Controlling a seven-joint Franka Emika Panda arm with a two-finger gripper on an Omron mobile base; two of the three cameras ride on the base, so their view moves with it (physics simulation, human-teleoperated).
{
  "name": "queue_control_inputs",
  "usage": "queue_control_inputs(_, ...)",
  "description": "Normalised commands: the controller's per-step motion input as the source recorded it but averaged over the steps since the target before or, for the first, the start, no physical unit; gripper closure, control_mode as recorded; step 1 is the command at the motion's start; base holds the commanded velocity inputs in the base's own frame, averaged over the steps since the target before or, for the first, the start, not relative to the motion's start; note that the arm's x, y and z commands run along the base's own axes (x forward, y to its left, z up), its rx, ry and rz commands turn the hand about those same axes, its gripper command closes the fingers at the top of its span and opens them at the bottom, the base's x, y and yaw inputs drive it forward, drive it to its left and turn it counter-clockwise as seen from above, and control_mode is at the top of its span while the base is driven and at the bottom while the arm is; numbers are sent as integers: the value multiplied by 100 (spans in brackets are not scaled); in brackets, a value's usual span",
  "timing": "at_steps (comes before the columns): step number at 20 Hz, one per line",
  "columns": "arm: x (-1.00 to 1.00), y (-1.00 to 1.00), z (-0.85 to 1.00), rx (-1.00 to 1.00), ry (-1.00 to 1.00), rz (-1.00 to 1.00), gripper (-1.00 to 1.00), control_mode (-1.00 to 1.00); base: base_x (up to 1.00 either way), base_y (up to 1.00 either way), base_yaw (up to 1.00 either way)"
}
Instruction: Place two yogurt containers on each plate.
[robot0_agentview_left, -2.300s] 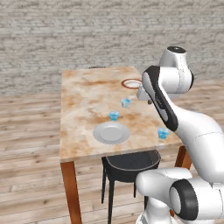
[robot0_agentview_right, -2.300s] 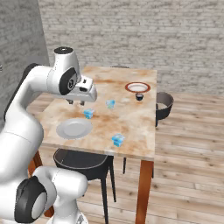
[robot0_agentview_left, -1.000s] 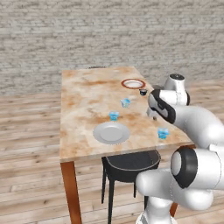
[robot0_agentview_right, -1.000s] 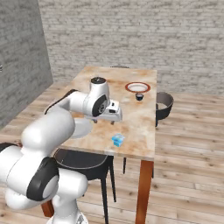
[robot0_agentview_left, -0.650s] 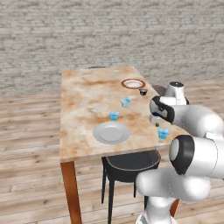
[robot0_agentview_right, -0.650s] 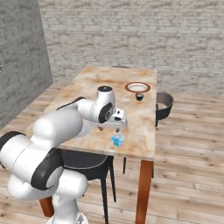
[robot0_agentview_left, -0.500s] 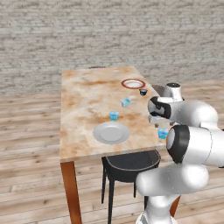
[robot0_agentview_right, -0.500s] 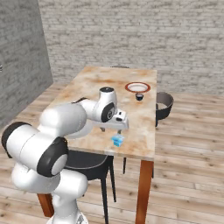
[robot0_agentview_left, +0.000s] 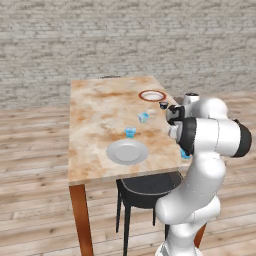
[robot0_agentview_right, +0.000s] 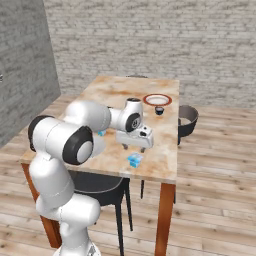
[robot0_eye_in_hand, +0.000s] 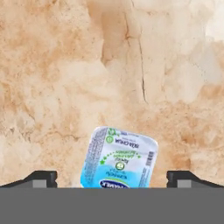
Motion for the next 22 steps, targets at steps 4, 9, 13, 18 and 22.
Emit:
queue_control_inputs(4, -4, 0, -10, 1, 2, 0, -100, -100, 0, 0, 0)
queue_control_inputs(9, -11, 0, -12, 0, 5, 0, -100, -100, 0, 0, 0)
queue_control_inputs(13, -5, 0, -25, 0, 2, 0, -100, -100, 0, 0, 0)
queue_control_inputs(18, 0, 0, -34, 2, 0, -1, -100, -100, 0, 0, 0)
queue_control_inputs(22, 0, 0, -26, 3, 0, -3, -100, -100, 0, 0, 0)
